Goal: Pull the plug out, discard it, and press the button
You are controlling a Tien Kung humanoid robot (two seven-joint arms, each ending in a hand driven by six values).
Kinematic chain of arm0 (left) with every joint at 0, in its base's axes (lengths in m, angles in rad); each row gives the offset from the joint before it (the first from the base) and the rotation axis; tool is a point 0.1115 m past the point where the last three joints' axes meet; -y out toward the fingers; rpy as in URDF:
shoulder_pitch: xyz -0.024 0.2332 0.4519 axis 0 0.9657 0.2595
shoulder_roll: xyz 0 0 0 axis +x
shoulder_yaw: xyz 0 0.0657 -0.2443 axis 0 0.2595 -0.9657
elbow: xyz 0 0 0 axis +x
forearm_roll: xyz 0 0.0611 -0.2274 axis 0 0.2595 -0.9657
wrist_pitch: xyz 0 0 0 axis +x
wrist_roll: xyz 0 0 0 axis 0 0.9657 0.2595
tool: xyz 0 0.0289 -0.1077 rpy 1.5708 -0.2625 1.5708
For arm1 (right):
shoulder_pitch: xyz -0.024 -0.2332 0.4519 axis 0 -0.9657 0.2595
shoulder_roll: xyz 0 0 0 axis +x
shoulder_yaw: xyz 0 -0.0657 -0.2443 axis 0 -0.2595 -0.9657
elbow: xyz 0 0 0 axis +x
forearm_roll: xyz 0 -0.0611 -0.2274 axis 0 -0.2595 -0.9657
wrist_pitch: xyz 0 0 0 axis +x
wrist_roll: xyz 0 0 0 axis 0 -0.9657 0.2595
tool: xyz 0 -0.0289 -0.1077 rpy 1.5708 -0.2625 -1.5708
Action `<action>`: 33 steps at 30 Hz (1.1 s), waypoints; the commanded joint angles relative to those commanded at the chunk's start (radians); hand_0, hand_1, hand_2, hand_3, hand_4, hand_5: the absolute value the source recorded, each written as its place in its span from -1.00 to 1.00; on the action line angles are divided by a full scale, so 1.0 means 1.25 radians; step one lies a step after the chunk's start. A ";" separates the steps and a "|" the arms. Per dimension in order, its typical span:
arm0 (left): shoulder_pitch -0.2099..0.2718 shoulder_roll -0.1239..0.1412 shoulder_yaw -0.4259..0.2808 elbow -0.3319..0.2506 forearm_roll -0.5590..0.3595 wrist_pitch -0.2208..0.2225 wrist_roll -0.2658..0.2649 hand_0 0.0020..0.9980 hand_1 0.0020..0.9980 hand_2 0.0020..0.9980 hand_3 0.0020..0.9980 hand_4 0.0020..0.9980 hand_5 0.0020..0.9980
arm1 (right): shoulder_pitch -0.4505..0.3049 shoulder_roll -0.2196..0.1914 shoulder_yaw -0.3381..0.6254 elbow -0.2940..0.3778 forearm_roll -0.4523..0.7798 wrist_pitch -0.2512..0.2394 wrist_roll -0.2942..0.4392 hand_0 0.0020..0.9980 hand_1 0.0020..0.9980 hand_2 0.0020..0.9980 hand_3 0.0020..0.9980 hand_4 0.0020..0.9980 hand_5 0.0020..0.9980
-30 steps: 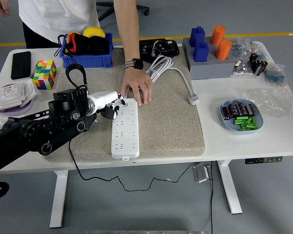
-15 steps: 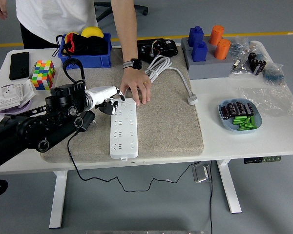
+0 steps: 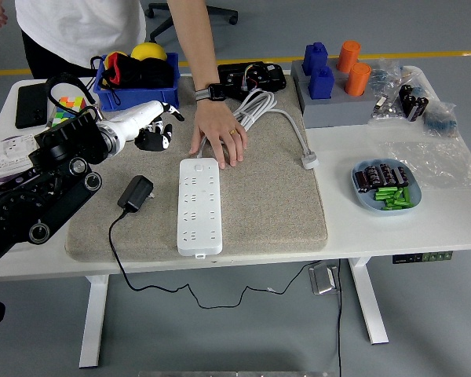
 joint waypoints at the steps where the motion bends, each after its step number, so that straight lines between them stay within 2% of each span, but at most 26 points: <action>1: 0.007 0.001 -0.019 -0.002 0.002 0.000 0.001 -0.43 -0.21 0.00 0.64 0.61 -1.00 | 0.000 0.000 0.000 0.000 0.000 0.000 0.000 0.57 0.49 0.48 0.48 0.58 0.51; 6: 0.069 0.003 -0.131 -0.022 0.026 0.010 -0.007 -0.43 -0.21 0.00 0.64 0.61 -1.00 | 0.000 0.002 0.003 0.000 0.000 0.000 0.000 0.57 0.49 0.48 0.48 0.58 0.51; 7: 0.081 0.002 -0.155 -0.026 0.032 0.014 -0.011 0.47 0.51 0.50 0.70 0.69 -1.00 | 0.000 0.002 0.003 0.000 -0.001 0.000 0.000 0.57 0.49 0.48 0.48 0.58 0.51; 12: 0.144 -0.004 -0.275 -0.048 0.064 0.040 -0.035 0.47 0.51 0.50 0.70 0.69 -1.00 | 0.000 0.002 0.004 0.001 -0.001 0.000 0.000 0.57 0.49 0.48 0.48 0.58 0.51; 13: 0.157 -0.005 -0.300 -0.053 0.069 0.045 -0.039 0.70 0.73 0.68 0.74 0.76 -0.75 | 0.000 0.002 0.004 0.001 -0.001 -0.001 0.000 0.57 0.49 0.48 0.48 0.58 0.51; 17: 0.199 -0.012 -0.379 -0.071 0.083 0.053 -0.047 0.70 0.73 0.68 0.74 0.76 -0.75 | -0.001 0.004 0.004 0.000 -0.001 0.000 0.000 0.57 0.49 0.48 0.48 0.58 0.51; 23: 0.259 -0.032 -0.464 -0.104 0.082 0.068 -0.069 0.70 0.73 0.69 0.74 0.76 -0.73 | 0.000 0.004 0.005 0.000 -0.002 -0.001 0.000 0.57 0.49 0.48 0.48 0.58 0.51; 25: 0.273 -0.038 -0.482 -0.114 0.074 0.074 -0.078 0.71 0.71 0.66 0.75 0.75 -0.78 | -0.001 0.004 0.004 0.000 -0.002 0.000 0.000 0.57 0.49 0.48 0.48 0.58 0.51; 33: 0.313 -0.051 -0.523 -0.148 0.020 0.103 -0.125 0.70 0.68 0.64 0.74 0.74 -0.76 | 0.002 0.004 0.003 0.001 -0.002 0.000 0.000 0.57 0.49 0.48 0.49 0.58 0.51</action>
